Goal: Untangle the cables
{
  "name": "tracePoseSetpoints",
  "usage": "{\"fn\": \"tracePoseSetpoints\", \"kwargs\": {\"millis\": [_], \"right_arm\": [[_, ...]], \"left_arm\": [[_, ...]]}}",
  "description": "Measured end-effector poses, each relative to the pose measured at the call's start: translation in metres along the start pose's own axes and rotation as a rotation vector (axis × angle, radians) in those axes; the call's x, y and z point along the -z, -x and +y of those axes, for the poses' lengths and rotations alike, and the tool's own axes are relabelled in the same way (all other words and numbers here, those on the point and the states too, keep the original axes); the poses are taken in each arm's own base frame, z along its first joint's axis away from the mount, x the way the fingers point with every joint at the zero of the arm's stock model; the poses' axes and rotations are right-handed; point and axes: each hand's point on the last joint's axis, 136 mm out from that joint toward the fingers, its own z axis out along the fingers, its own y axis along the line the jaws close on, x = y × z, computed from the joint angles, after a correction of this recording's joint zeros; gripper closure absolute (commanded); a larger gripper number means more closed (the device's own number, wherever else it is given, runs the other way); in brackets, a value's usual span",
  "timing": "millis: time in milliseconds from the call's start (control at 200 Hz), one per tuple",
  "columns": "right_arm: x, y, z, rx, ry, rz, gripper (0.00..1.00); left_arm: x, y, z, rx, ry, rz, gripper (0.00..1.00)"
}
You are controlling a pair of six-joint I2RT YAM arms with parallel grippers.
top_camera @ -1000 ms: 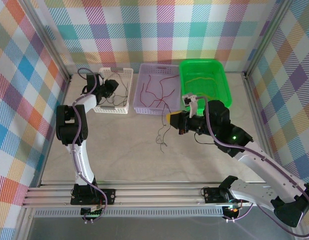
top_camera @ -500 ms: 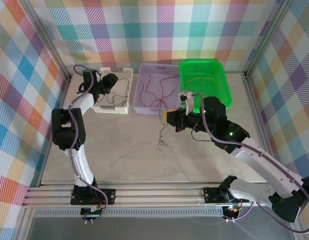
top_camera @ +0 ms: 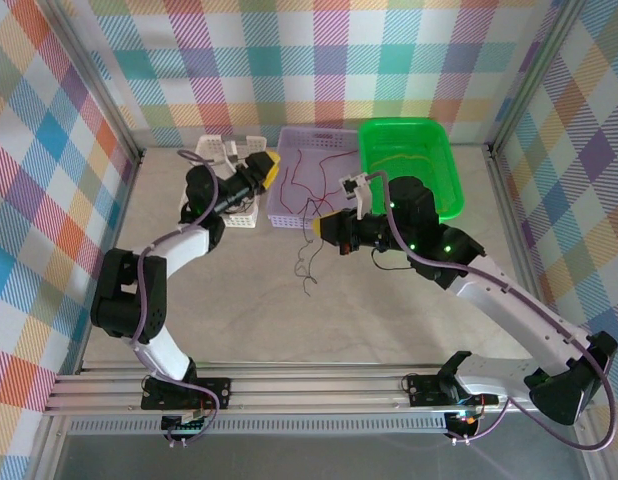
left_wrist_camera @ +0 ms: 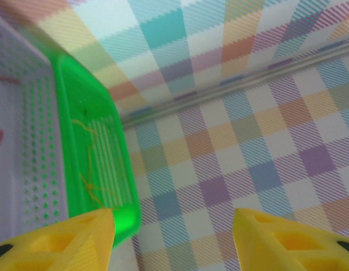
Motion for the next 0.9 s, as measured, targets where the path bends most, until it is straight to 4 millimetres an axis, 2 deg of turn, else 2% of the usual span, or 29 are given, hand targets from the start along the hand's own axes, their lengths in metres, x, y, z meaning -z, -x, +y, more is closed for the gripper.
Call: {"fn": "tracePoseSetpoints", "kwargs": {"millis": [70,145,275,380,455,520,665,900], "right_arm": [[-0.001,-0.003,0.002,-0.004,0.018,0.015,1.00],[-0.001,-0.005,0.005,-0.008,0.033,0.027,1.00],[0.000,-0.009,0.009,-0.013,0.058,0.046,1.00],[0.000,-0.011,0.014,-0.025,0.084,0.059,1.00],[0.000,-0.012,0.016,-0.032,0.099,0.066,1.00],[0.001,-0.013,0.018,-0.037,0.109,0.072,1.00],[0.001,-0.015,0.023,-0.053,0.135,0.085,1.00],[0.003,-0.017,0.031,-0.062,0.180,0.103,1.00]], "left_arm": [[0.002,-0.021,-0.005,0.023,-0.016,0.029,0.43],[0.006,-0.045,-0.022,0.022,-0.046,0.063,0.43],[0.027,-0.081,-0.076,-0.036,-0.146,0.110,0.43],[0.046,-0.102,-0.121,-0.117,-0.238,0.132,0.43],[0.058,-0.117,-0.144,-0.168,-0.283,0.155,0.43],[0.067,-0.132,-0.154,-0.204,-0.299,0.185,0.43],[0.079,-0.153,-0.150,-0.255,-0.268,0.239,0.43],[0.081,-0.173,-0.112,-0.266,-0.157,0.316,0.43]]}}
